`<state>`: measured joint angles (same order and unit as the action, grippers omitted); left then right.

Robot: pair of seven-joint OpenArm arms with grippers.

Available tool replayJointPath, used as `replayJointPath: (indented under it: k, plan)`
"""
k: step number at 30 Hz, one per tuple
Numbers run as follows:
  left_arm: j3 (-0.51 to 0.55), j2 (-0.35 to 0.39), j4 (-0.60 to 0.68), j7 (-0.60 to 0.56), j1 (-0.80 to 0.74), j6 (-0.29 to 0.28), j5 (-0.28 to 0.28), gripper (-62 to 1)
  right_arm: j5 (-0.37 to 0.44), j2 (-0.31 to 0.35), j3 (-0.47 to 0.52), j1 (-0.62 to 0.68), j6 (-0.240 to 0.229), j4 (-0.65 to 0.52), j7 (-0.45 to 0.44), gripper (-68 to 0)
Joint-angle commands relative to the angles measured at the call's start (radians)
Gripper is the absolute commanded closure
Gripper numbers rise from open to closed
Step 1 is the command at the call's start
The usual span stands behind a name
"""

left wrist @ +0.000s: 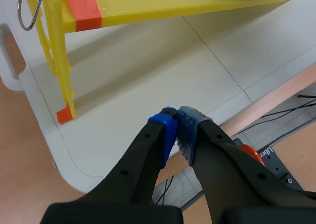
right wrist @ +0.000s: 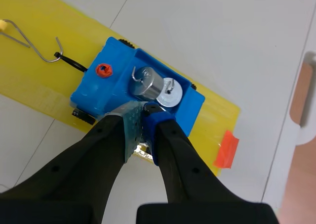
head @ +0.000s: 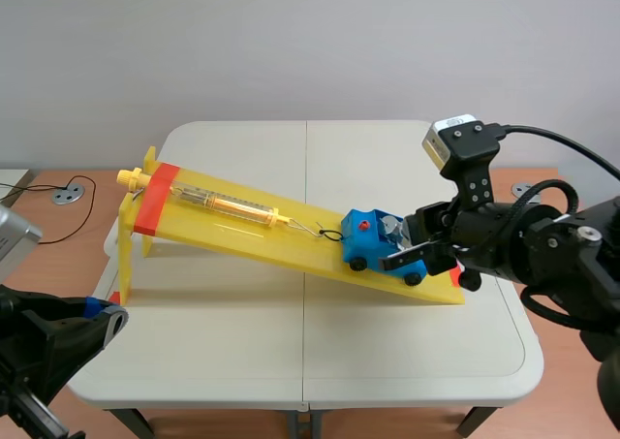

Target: Place the four metal weights on the blue cart on the ramp.

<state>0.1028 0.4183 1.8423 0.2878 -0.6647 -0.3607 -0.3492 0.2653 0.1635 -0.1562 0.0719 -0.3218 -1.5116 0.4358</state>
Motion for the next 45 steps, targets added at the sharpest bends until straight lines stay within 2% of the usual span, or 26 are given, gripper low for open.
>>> replayJointPath:
  k: [1, 10, 22, 23, 29, 31, 35, 39, 41, 44, 45]
  plan:
    - [0.014, -0.008, 0.067, -0.08, 0.02, -0.01, -0.074, -3.4, 0.027, 0.007, 0.01, -0.103, -0.008, -0.077, -0.119, -0.7]
    - [0.014, -0.008, 0.067, -0.08, 0.02, -0.01, -0.074, -3.4, 0.026, -0.022, -0.003, -0.159, -0.008, 0.017, -0.138, -0.6]
    - [0.014, -0.008, 0.067, -0.08, 0.019, -0.01, -0.074, -3.4, 0.006, -0.028, -0.037, -0.18, -0.008, 0.03, -0.157, -0.7]
    - [0.014, -0.008, 0.067, -0.08, 0.019, -0.01, -0.074, -3.4, 0.006, -0.028, -0.039, -0.18, -0.008, 0.03, -0.157, -1.3]
    - [0.014, -0.008, 0.067, -0.08, 0.019, -0.01, -0.074, -3.4, 0.004, -0.027, -0.04, -0.18, -0.009, 0.03, -0.153, -14.7]
    - [0.014, -0.008, 0.067, -0.08, 0.019, -0.01, -0.074, -3.4, 0.004, -0.023, -0.039, -0.18, -0.013, 0.029, -0.153, -17.1]
    - [0.014, -0.008, 0.067, -0.08, 0.019, -0.01, -0.074, -3.4, 0.015, 0.0, -0.023, -0.172, -0.032, -0.003, -0.133, -17.6]
    - [0.014, -0.008, 0.067, -0.08, 0.019, -0.01, -0.074, -3.4, 0.102, 0.054, 0.02, -0.134, -0.084, -0.085, -0.089, -17.2]
    - [0.014, -0.008, 0.067, -0.08, 0.02, -0.01, -0.074, -3.4, 0.139, 0.092, 0.048, -0.101, -0.107, -0.131, -0.074, -12.3]
    - [0.014, -0.013, 0.068, -0.08, 0.02, -0.026, -0.074, -3.4, 0.174, 0.153, 0.092, -0.041, -0.121, -0.192, -0.06, -0.1]
    - [0.014, -0.023, 0.069, -0.08, 0.021, -0.034, -0.074, -3.4, 0.178, 0.174, 0.108, -0.016, -0.121, -0.209, -0.06, -0.6]
